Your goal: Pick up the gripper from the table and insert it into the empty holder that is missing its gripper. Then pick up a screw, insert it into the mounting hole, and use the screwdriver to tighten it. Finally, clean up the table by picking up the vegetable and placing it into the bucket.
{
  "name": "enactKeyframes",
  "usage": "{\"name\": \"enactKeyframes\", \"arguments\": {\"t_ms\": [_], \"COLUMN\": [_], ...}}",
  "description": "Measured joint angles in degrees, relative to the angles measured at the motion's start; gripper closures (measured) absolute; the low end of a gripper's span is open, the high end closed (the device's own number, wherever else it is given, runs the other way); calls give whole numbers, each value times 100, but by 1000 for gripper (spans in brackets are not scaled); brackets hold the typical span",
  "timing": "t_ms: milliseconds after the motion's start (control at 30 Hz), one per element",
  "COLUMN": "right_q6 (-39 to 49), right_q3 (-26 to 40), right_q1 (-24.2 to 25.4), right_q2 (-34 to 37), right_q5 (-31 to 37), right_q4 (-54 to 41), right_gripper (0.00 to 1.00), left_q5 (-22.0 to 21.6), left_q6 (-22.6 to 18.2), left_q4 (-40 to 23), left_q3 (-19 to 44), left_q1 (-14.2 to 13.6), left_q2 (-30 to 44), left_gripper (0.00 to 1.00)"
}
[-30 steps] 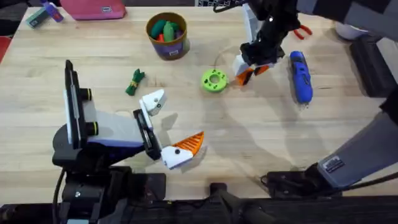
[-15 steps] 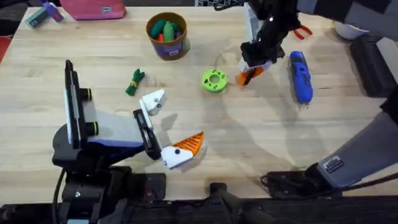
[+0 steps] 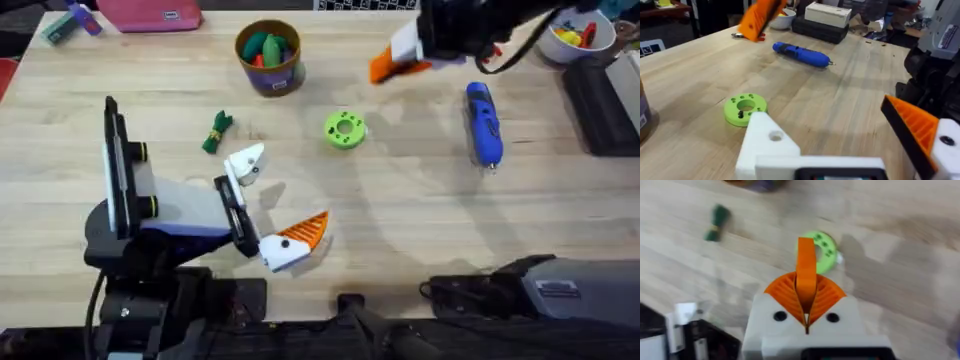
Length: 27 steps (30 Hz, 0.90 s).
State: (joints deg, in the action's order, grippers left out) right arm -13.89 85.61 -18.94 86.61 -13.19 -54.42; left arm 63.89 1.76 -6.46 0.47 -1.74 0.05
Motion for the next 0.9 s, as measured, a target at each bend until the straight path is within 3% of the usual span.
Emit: {"name": "enactKeyframes", "arguments": {"t_ms": [233, 367, 567, 733, 900], "right_q6": [-592, -1258, -2501, -3320, -3712], "right_q3": [-1367, -2418, -3746, -4548, -4886], "right_q1": [0, 0, 0, 3, 9], "right_q2": [-1034, -1414, -1487, -1487, -1461], "right_q5": [-1315, -2210, -3471, -4091, -4951], "right_q4": [1614, 3153, 5572, 6619, 7365], "right_gripper": [991, 991, 992, 992, 992], "left_q5": [1, 1, 1, 1, 1], "left_q6": [2, 2, 2, 1, 2], "left_q4": [0, 0, 0, 0, 0], "left_q3": [0, 0, 0, 0, 0], "left_q1": [0, 0, 0, 0, 0], "left_q2": [0, 0, 0, 0, 0], "left_gripper": [15, 15, 15, 15, 15]}}
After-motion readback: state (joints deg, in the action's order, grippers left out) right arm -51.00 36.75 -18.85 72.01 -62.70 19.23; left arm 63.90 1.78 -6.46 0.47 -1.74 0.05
